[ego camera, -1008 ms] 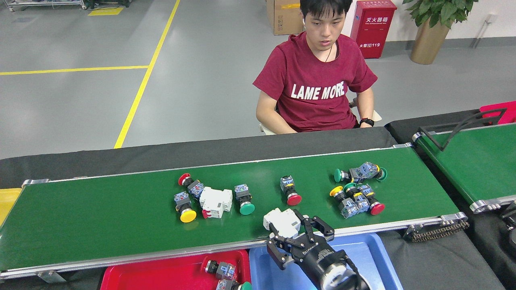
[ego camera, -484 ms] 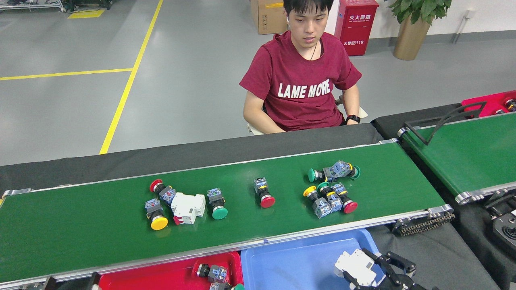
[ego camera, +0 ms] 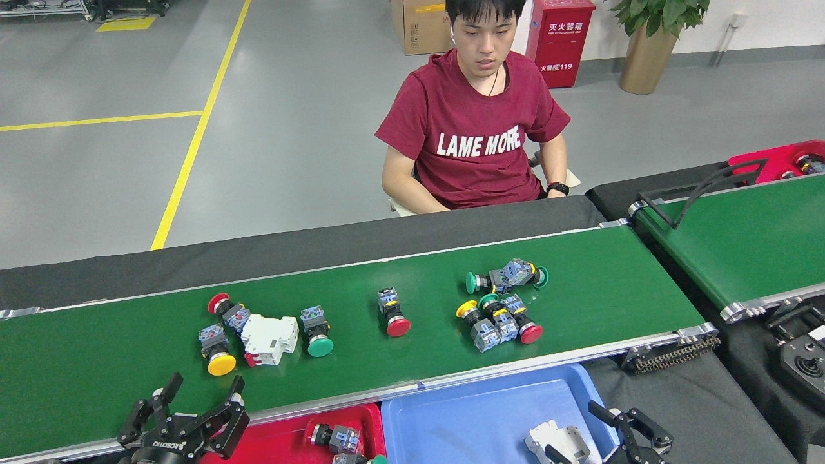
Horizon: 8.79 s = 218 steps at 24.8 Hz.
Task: Pick switch part from conveyor to tray
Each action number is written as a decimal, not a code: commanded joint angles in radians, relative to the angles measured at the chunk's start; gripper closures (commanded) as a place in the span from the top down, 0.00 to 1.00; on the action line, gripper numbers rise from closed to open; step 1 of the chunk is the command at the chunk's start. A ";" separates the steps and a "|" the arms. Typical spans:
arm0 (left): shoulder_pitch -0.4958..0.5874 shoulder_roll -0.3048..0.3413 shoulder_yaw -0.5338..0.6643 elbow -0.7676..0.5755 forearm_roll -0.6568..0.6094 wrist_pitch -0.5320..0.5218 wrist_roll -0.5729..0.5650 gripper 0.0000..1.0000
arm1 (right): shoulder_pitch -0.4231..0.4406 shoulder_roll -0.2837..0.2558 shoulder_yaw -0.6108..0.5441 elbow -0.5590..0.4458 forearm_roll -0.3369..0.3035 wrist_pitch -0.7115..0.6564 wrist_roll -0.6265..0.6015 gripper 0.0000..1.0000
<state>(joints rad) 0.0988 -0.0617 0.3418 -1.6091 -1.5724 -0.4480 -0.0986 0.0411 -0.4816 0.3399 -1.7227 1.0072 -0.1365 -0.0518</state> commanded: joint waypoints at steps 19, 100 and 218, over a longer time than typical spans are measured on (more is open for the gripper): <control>-0.177 0.191 0.002 0.304 0.014 0.233 0.017 0.29 | -0.064 0.199 -0.065 0.140 0.059 0.258 -0.003 0.97; -0.353 0.456 0.006 0.704 0.149 0.163 0.109 0.86 | -0.382 0.333 0.231 0.129 0.002 0.215 0.241 0.97; 0.398 0.210 0.013 -0.094 0.239 -0.337 0.292 1.00 | 0.114 0.124 -0.170 0.052 0.024 0.203 -0.132 0.99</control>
<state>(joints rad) 0.4935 0.1594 0.3465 -1.6828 -1.3343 -0.7803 0.2044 0.1594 -0.3529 0.1740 -1.6577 1.0312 0.0706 -0.1773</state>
